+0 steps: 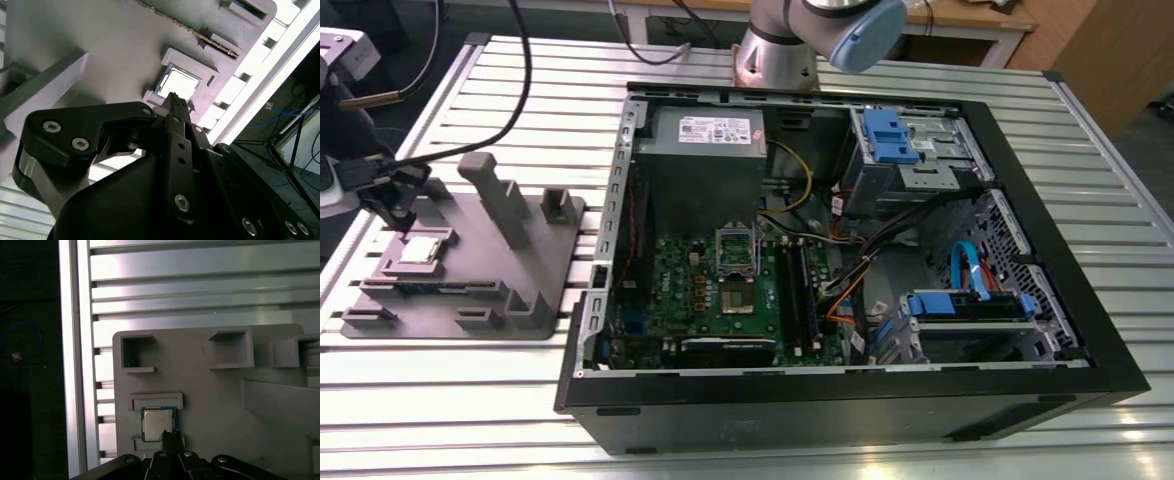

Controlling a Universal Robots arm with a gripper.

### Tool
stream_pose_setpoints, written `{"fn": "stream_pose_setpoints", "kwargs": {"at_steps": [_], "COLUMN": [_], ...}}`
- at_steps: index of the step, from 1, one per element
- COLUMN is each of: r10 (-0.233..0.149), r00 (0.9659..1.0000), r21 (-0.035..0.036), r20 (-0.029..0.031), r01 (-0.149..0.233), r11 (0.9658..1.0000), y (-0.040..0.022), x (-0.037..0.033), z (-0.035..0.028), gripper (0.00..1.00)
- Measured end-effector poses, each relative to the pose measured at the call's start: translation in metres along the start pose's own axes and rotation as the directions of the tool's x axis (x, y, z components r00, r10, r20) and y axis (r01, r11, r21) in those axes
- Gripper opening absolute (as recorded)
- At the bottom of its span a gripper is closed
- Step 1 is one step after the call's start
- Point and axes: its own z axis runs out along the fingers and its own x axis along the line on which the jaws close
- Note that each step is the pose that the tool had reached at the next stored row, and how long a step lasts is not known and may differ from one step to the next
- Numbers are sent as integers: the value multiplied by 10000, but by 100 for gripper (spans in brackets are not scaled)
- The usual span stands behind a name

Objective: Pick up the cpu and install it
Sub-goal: 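Pick up the cpu and move it towards the insertion slot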

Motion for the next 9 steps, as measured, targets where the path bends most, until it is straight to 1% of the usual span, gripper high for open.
{"fn": "stream_pose_setpoints", "kwargs": {"at_steps": [2,9], "r10": [4,13], "r00": [10000,10000], "r21": [-1,6], "r20": [0,3], "r01": [-4,-13], "r11": [10000,10000], "y": [8,9], "x": [18,70], "z": [26,153], "gripper": [11,11]}}
